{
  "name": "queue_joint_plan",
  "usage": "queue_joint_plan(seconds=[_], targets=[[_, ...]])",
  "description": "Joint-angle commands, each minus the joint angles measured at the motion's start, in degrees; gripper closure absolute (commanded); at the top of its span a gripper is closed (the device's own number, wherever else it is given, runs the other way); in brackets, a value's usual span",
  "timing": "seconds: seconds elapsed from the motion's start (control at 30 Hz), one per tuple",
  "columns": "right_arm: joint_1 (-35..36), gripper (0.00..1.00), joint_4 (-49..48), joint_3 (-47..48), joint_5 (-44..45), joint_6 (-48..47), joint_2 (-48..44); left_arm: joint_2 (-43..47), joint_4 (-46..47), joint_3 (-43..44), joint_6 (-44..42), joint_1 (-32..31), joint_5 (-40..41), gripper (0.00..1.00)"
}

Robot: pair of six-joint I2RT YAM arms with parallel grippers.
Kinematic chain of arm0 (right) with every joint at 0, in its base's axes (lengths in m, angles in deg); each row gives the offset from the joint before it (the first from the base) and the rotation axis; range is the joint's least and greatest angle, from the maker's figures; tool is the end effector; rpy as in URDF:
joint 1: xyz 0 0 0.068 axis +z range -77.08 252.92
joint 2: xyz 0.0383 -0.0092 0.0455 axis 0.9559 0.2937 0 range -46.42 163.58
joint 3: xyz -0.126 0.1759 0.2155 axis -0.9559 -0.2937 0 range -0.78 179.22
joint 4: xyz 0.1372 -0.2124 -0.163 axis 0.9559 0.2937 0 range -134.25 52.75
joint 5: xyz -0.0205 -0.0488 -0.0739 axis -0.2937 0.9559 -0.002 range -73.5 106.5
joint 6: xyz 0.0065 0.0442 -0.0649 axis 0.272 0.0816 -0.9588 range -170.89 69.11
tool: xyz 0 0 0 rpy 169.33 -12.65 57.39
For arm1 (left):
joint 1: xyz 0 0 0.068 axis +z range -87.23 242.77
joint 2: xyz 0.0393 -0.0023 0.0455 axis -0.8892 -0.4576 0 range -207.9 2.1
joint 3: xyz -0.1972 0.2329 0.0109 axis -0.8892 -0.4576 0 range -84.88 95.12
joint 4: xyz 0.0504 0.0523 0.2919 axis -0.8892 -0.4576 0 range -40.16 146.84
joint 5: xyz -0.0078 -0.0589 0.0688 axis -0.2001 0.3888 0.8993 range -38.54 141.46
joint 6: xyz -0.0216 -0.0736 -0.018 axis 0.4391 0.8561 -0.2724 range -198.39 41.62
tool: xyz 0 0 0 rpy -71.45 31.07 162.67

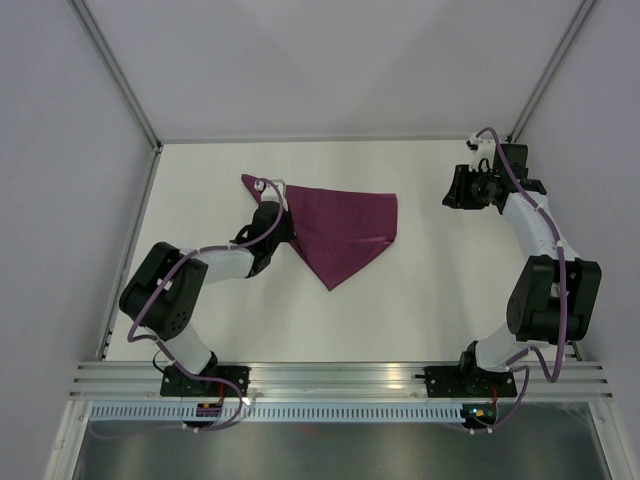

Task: Fold the napkin, place the utensils inside, and roll it up
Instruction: Fold the napkin

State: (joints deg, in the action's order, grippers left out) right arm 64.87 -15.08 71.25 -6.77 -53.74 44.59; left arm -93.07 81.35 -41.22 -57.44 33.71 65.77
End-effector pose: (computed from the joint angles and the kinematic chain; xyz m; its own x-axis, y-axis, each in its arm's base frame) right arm 0.4064 -0.0305 0.2731 -0.7300 0.0572 -0.6811 -0.1688 0.9505 0.2607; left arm 0.3546 -0.1780 0.1595 -0.4702 -0.1350 -0.8722 0.1180 0.9697 -0.2137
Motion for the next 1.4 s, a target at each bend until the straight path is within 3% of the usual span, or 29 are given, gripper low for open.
queue_joint_plan(seconds=[0.0, 0.3, 0.87, 1.07, 1.37], targets=[[-0.2, 0.57, 0.0, 0.5, -0.5, -0.3, 0.2, -1.5, 0.7, 2.2, 2.2, 0.8, -1.8, 0.98], [-0.3, 0.58, 0.1, 0.4, -0.5, -0.5, 0.3, -4.1, -1.6, 5.1, 2.6, 1.2, -2.4, 0.96], [-0.2, 0.57, 0.1, 0.3, -0.8, -0.8, 0.3, -1.6, -4.6, 7.8, 5.3, 5.4, -0.4, 0.44], [-0.2, 0.57, 0.2, 0.6, -1.3, -0.3, 0.3, -3.5, -14.2, 16.1, 15.7, 14.8, -1.8, 0.45], [-0.2, 0.57, 0.3, 0.9, -2.0, -0.2, 0.1, -18.5, -22.5, 33.8, 21.4, 23.1, -3.6, 0.55]])
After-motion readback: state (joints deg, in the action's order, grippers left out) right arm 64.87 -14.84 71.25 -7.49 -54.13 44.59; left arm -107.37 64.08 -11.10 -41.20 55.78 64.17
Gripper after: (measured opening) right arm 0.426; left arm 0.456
